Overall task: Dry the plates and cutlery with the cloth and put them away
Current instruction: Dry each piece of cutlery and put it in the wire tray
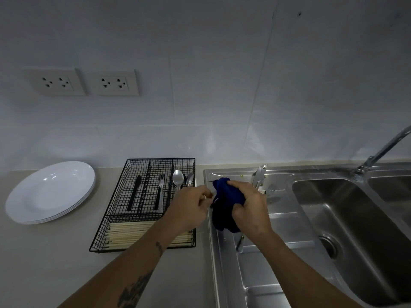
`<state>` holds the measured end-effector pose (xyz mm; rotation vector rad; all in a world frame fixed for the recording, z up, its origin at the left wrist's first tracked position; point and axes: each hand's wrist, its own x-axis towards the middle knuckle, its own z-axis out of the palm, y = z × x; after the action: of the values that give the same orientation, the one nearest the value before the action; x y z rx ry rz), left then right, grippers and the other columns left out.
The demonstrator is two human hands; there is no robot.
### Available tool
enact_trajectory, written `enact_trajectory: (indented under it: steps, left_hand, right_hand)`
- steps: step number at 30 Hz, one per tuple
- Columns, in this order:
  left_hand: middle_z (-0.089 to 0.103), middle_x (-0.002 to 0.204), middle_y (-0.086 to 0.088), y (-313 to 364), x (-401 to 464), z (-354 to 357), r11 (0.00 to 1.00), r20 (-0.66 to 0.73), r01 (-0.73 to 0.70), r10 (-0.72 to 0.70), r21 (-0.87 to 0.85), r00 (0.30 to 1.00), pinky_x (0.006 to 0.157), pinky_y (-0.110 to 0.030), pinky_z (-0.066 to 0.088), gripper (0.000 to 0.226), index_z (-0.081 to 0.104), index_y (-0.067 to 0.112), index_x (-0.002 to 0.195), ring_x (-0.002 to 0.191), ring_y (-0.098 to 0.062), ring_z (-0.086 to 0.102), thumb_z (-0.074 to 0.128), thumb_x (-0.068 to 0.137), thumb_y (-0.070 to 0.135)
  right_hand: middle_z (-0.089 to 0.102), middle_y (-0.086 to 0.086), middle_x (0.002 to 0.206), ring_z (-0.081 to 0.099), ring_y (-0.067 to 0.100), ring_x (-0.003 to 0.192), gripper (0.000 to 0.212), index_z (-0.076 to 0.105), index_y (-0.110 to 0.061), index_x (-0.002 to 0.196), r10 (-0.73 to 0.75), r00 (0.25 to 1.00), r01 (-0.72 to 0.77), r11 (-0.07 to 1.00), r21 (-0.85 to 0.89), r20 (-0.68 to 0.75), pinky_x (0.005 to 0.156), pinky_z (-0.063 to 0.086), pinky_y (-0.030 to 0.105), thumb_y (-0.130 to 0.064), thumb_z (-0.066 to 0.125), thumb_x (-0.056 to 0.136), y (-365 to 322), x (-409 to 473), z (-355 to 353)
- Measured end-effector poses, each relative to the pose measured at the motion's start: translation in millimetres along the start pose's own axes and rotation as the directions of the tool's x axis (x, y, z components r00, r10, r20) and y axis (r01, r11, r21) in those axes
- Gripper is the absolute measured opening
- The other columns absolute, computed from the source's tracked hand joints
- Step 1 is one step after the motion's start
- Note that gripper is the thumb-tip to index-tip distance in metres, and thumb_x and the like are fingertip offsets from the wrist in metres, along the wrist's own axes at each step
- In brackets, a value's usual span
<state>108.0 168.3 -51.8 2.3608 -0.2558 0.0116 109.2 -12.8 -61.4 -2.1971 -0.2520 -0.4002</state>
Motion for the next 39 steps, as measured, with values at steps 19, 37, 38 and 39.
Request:
enact_trajectory:
  steps: [19, 37, 38, 39]
  left_hand:
    - [0.070, 0.069, -0.002, 21, 22, -31, 0.910, -0.265, 0.297, -0.374, -0.289, 0.889, 0.057, -0.033, 0.059, 0.015, 0.065, 0.019, 0.072, 0.066, -0.019, 0.069, 0.058, 0.084, 0.013]
    - [0.073, 0.077, -0.007, 31, 9, -17, 0.065, 0.357, 0.471, -0.564, -0.880, 0.744, 0.063, -0.025, 0.048, 0.009, 0.065, 0.006, 0.097, 0.062, -0.011, 0.062, 0.059, 0.091, 0.002]
    - [0.073, 0.079, -0.007, 33, 10, -18, 0.084, 0.356, 0.471, -0.544, -0.878, 0.760, 0.064, -0.025, 0.049, 0.009, 0.064, 0.007, 0.096, 0.064, -0.012, 0.063, 0.059, 0.092, 0.002]
    - [0.073, 0.081, -0.007, 34, 11, -18, 0.129, 0.343, 0.470, -0.520, -0.873, 0.782, 0.066, -0.026, 0.051, 0.008, 0.063, 0.009, 0.096, 0.067, -0.013, 0.064, 0.059, 0.092, 0.003]
  right_hand:
    - [0.065, 0.000, 0.117, 0.051, 0.008, 0.103, 0.067, 0.067, -0.018, 0.120, 0.087, 0.996, -0.085, 0.995, -0.047, 0.028, 0.088, 0.039, 0.007, 0.014, 0.053, 0.062, -11, 3, -16]
    - [0.063, 0.007, 0.110, 0.052, 0.029, 0.099, 0.062, 0.067, -0.014, 0.116, -0.196, 0.979, 0.198, 0.870, -0.451, 0.051, 0.084, 0.049, 0.037, -0.003, 0.071, 0.054, 7, 7, -18]
    - [0.064, 0.006, 0.105, 0.053, 0.029, 0.095, 0.060, 0.068, -0.015, 0.112, -0.187, 0.981, 0.188, 0.866, -0.464, 0.048, 0.081, 0.049, 0.036, -0.005, 0.073, 0.053, 8, 12, -20]
    - [0.064, 0.005, 0.099, 0.053, 0.029, 0.091, 0.057, 0.069, -0.016, 0.108, -0.174, 0.984, 0.174, 0.865, -0.470, 0.045, 0.077, 0.050, 0.036, -0.005, 0.074, 0.052, 9, 16, -23]
